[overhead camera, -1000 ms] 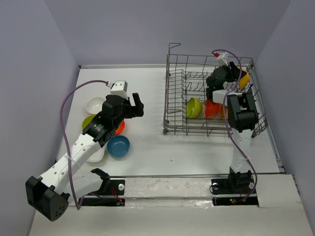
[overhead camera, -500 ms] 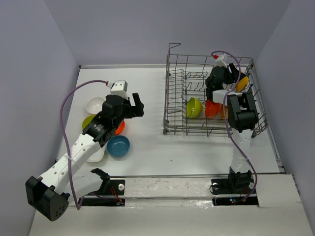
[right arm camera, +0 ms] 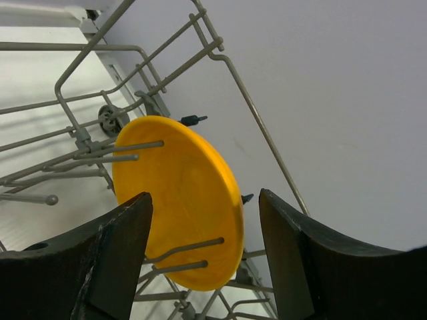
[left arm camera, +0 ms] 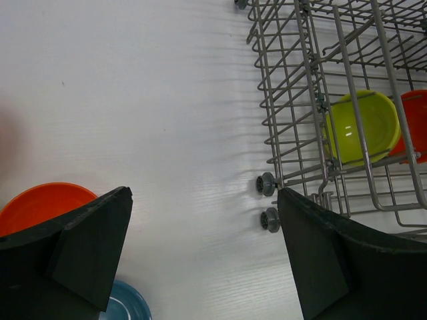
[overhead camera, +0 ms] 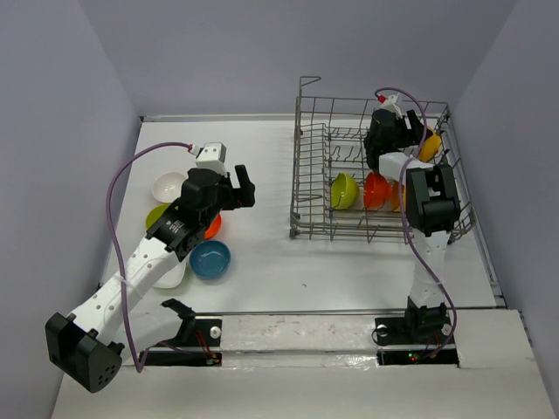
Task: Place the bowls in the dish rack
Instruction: Insert the bowl into the dish rack, then pick up the bowl from the corner of the board.
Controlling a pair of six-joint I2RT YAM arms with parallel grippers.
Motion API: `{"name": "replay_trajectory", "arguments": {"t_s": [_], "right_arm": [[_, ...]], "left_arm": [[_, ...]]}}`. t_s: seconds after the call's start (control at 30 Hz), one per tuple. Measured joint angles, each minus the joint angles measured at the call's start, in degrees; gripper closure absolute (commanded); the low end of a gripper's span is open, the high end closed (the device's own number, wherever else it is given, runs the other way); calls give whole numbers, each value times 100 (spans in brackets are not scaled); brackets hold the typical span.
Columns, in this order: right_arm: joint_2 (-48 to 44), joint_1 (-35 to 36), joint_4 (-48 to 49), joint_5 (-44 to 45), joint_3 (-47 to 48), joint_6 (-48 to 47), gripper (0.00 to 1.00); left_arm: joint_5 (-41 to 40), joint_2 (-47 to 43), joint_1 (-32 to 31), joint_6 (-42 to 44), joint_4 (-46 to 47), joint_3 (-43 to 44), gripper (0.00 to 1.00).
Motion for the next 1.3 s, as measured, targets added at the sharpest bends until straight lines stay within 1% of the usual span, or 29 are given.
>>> {"name": "replay_trajectory", "arguments": {"t_s": [0.1,0.3,0.4,0.53,0.6,0.67,0.7,0.8,0.83,0.97,1.07,1.2,1.3], "right_arm": [[-212,2,-601,-57,20,461,28],[-962,13,-1679,-262,98,1335,26],[-1388,28,-2374,-343,426,1862,24],[-2002,79,-3593,-601,1014,2771,24],[-2330,107,-4400,-890,1346,3403,23],[-2612,114,-5007,-1239,1604,3912,22],[-2732,114,-5254,-1423,1690,4172,22],[-3469,114,-5965,-2227,1766,4972,21],[-3759,114,-6107,-2627,1727,5257,20],[-4601,114,-6378,-3727,1445,5971,19],[-4986,114,-6478,-4417,1211,6323,19],[-5031,114,-6564,-5101,979,6570,19],[-4970,114,-6717,-5423,892,6653,19]], "left_arm": [[0,0,17,0,0,0,1],[-42,0,116,11,0,0,1],[-116,0,157,22,-2,0,1],[-295,9,223,20,-7,0,1],[-446,105,304,-28,-11,2,1],[-610,310,435,-96,-114,15,1],[-680,396,494,-140,-166,24,1],[-918,789,765,-378,-501,44,1],[-962,846,870,-490,-625,44,1],[-1185,789,1156,-1001,-1180,44,1],[-1333,612,1176,-1353,-1523,44,2],[-1469,470,1176,-1729,-1910,42,2],[-1475,468,1176,-2024,-2098,-59,2]]}}
